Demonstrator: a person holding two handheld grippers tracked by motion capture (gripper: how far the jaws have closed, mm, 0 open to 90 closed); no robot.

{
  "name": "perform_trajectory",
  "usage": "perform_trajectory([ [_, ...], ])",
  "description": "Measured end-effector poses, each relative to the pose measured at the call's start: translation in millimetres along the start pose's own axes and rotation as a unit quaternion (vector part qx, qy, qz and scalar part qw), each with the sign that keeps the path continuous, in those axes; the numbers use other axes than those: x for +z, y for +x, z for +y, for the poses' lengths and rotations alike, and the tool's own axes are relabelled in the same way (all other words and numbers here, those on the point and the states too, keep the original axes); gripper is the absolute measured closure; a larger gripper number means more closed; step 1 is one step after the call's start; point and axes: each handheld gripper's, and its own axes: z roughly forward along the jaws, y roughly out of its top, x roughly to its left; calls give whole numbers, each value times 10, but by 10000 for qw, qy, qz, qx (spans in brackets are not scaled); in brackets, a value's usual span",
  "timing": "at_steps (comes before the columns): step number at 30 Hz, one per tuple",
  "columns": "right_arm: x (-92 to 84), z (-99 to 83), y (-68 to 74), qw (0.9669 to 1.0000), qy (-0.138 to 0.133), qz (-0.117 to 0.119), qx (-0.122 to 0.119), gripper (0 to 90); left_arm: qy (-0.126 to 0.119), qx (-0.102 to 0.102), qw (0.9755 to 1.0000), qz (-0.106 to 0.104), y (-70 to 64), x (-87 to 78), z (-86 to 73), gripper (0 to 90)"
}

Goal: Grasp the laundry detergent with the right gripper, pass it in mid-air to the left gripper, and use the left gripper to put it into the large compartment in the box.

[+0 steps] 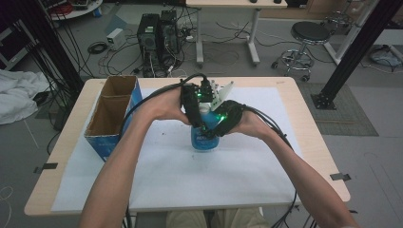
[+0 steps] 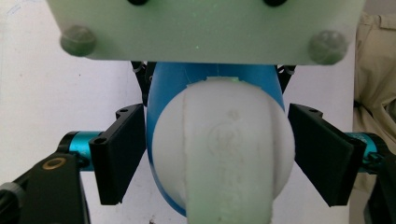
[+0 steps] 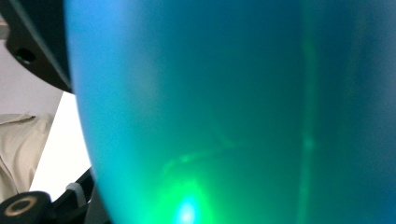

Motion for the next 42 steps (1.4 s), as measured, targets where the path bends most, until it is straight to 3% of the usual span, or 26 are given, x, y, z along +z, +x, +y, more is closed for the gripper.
perform_trajectory([
  [42,65,-6,12,9999,-5,55,137,455,131,-70,9998,129,-23,77,6,368],
])
